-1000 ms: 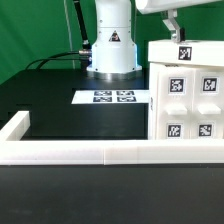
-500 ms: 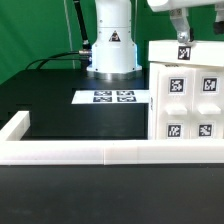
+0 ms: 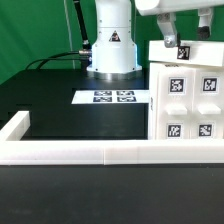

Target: Assemble cabinet

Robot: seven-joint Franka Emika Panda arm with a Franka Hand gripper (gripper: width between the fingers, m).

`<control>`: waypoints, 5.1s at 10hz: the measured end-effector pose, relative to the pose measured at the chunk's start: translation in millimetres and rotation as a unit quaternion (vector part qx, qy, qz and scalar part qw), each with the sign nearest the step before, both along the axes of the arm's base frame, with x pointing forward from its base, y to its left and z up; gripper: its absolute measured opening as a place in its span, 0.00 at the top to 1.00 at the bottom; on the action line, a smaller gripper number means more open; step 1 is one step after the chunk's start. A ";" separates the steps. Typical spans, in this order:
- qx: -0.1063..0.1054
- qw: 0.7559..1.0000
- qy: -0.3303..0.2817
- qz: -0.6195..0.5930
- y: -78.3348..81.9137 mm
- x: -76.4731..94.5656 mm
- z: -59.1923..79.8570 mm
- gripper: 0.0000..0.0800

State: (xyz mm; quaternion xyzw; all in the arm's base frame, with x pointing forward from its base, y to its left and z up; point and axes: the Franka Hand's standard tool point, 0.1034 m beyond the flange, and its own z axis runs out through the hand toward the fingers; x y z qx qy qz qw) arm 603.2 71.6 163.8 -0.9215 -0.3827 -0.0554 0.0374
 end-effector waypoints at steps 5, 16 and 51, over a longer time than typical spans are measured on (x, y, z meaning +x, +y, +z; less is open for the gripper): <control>0.004 0.999 0.020 -0.050 7.2 -9.8 -11.8 0.00; 0.027 0.953 0.025 -0.300 5.7 -9.8 -11.5 0.29; 0.156 0.220 0.179 -0.946 32.0 -2.5 20.5 0.00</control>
Offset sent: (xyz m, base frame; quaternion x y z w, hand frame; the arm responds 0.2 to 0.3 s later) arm -0.0080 0.0135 -0.0104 0.0053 0.0021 0.0516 0.9986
